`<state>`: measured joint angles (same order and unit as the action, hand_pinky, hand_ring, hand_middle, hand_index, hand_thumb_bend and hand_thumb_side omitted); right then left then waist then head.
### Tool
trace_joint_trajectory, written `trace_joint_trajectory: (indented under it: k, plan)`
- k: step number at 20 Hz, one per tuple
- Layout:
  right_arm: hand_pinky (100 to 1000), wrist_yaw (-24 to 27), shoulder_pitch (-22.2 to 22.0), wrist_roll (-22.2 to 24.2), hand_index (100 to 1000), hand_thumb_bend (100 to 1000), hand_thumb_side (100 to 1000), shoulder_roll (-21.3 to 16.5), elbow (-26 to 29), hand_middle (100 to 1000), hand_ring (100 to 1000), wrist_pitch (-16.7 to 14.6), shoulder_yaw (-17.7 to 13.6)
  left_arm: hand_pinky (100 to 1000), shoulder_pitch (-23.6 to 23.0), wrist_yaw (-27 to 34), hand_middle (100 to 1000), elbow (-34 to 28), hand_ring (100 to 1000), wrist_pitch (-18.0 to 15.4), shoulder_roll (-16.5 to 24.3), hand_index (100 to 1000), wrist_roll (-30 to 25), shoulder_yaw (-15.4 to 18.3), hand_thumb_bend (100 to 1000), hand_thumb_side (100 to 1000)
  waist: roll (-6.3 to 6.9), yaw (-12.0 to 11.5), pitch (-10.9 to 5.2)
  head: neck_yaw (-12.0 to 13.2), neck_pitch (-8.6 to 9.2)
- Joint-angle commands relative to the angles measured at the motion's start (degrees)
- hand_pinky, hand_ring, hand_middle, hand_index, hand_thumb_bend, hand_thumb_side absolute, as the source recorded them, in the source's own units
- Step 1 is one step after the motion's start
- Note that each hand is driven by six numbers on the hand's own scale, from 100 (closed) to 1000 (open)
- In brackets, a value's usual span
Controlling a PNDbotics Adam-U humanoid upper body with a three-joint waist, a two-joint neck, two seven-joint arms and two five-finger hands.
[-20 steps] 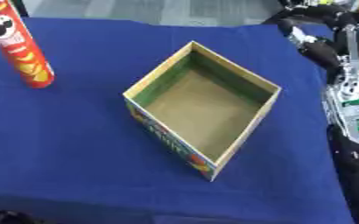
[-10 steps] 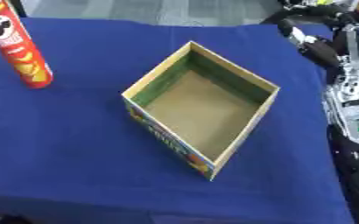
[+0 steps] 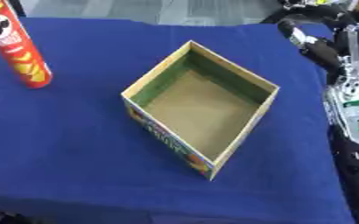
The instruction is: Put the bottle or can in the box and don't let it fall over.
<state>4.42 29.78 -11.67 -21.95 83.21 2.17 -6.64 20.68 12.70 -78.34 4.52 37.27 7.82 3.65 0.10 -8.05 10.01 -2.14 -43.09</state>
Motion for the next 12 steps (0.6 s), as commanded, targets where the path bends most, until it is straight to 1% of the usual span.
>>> trace_joint_trajectory:
  k: [1, 4, 8, 12]
  plan:
    - [732, 0.6, 1.1, 0.3, 808, 784, 340, -1.1, 0.6, 1000, 979, -0.2, -0.1, 906, 1.5, -1.6, 926, 0.0, 1000, 0.3, 1.6, 906, 0.8, 0.0, 712, 388, 0.06, 0.1, -0.45, 0.2, 0.93]
    - [732, 0.7, 1.2, 0.5, 808, 785, 336, -1.1, 0.5, 1000, 979, -0.2, 0.0, 900, 2.5, -2.6, 916, 0.8, 1000, 0.6, 1.7, 896, 1.9, -0.2, 725, 390, -0.03, 0.1, -0.27, 0.4, 1.07]
    - [733, 0.8, 1.4, 0.6, 808, 786, 333, -1.0, 0.5, 1000, 978, -0.2, 0.0, 892, 4.1, -2.3, 905, 2.4, 1000, 0.8, 1.5, 888, 3.1, -0.5, 729, 399, -0.26, 0.2, 0.14, 0.6, 1.33]
    - [732, 1.0, 1.7, 0.7, 808, 786, 330, -1.0, 0.4, 1000, 977, -0.2, 0.1, 896, 5.6, -2.1, 910, 3.9, 1000, 0.8, 1.1, 891, 2.7, -1.1, 738, 409, -0.47, 0.3, 0.46, 0.9, 1.52]
